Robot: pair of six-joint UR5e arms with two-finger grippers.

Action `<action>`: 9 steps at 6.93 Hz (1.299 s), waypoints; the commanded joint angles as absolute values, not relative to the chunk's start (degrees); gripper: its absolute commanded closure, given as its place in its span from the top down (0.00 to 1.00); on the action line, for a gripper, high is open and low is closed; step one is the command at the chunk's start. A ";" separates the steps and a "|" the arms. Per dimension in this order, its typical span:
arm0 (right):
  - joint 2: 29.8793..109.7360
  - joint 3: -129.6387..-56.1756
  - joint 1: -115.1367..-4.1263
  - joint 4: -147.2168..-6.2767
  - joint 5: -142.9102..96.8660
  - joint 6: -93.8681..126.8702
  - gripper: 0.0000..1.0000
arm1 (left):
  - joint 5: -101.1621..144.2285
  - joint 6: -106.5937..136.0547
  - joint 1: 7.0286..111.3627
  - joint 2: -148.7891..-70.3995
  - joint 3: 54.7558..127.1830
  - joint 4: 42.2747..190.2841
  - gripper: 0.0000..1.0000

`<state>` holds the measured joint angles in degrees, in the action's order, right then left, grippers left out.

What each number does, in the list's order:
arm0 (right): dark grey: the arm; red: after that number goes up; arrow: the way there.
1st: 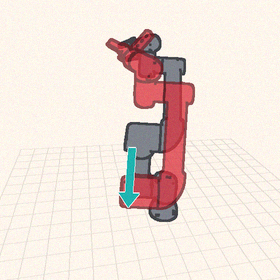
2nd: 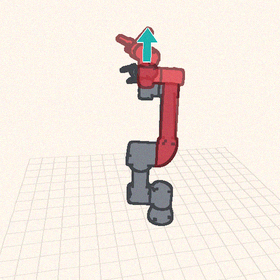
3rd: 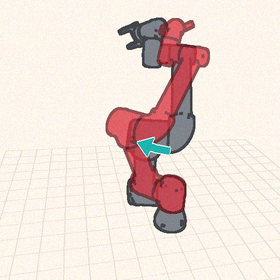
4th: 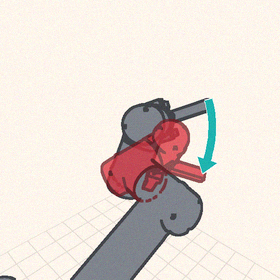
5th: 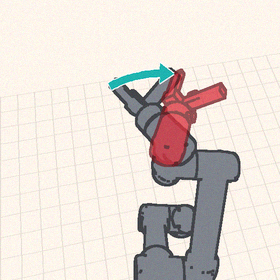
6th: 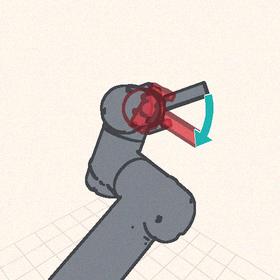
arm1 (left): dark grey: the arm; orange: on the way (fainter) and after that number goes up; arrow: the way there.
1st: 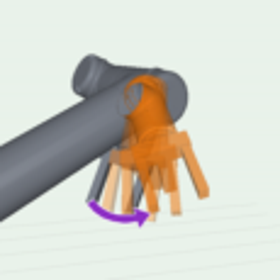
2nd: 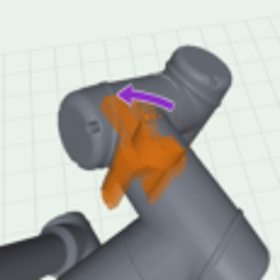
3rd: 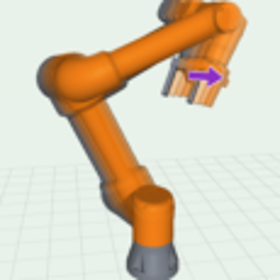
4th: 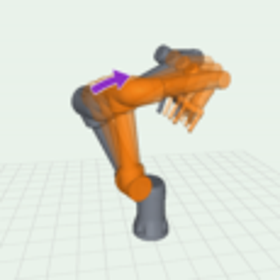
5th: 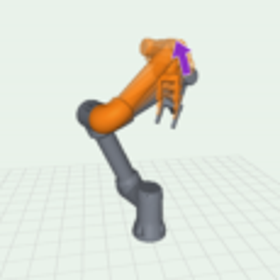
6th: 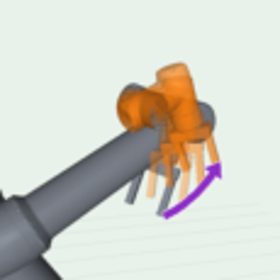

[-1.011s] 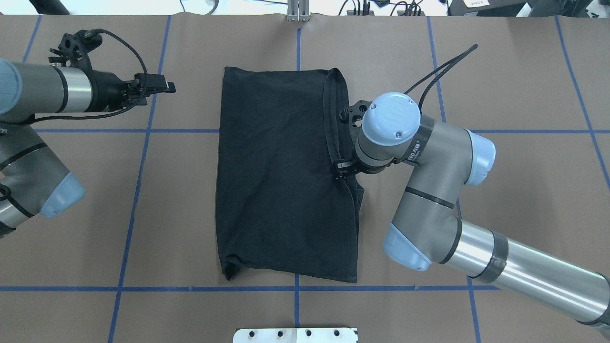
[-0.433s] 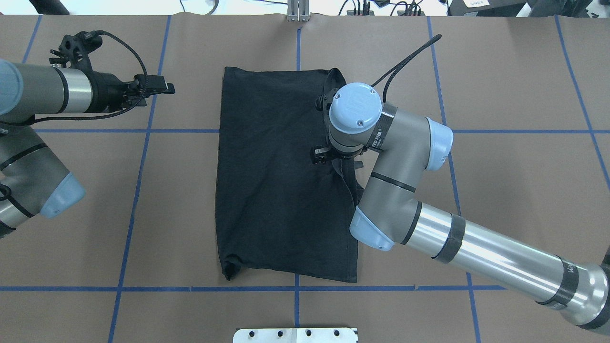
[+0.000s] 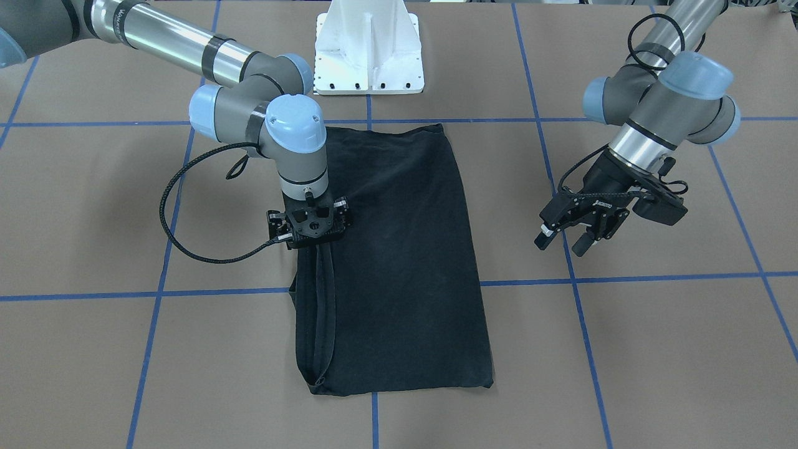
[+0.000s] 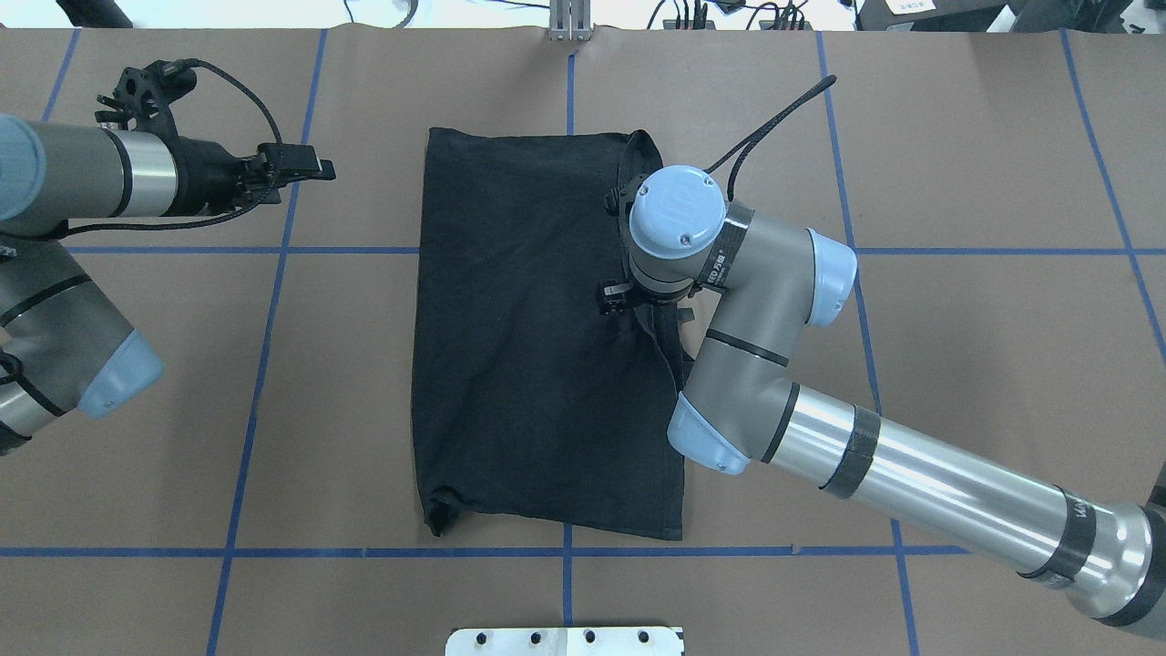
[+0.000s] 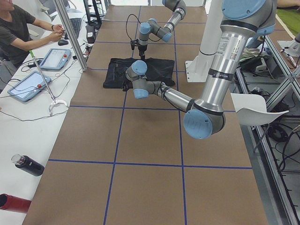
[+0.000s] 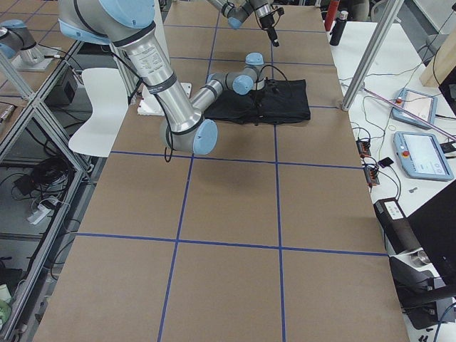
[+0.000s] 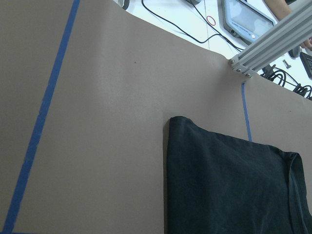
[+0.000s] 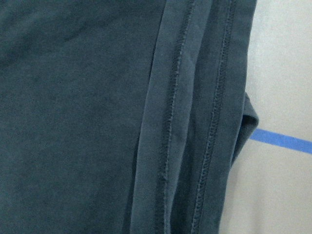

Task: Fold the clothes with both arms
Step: 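Raise the right gripper to the shirt's far end corner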

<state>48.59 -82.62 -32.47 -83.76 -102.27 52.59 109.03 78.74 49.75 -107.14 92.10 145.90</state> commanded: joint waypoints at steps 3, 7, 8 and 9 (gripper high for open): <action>49.65 -82.09 -32.43 -84.29 -102.74 52.47 1.00 | 108.98 78.93 49.66 -107.14 92.46 145.90 1.00; 52.02 -82.18 -35.94 -83.76 -105.91 48.10 1.00 | 108.98 79.10 49.40 -107.31 92.29 145.90 1.00; 52.73 -82.26 -36.56 -83.67 -106.08 47.47 1.00 | 108.98 79.10 49.39 -107.31 92.29 145.90 1.00; 54.30 -82.79 -37.17 -83.58 -106.69 47.29 1.00 | 108.98 79.10 49.31 -107.31 92.37 145.90 1.00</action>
<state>52.69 -82.36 -36.35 -83.73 -106.10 47.91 108.99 79.09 49.39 -107.30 92.32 145.90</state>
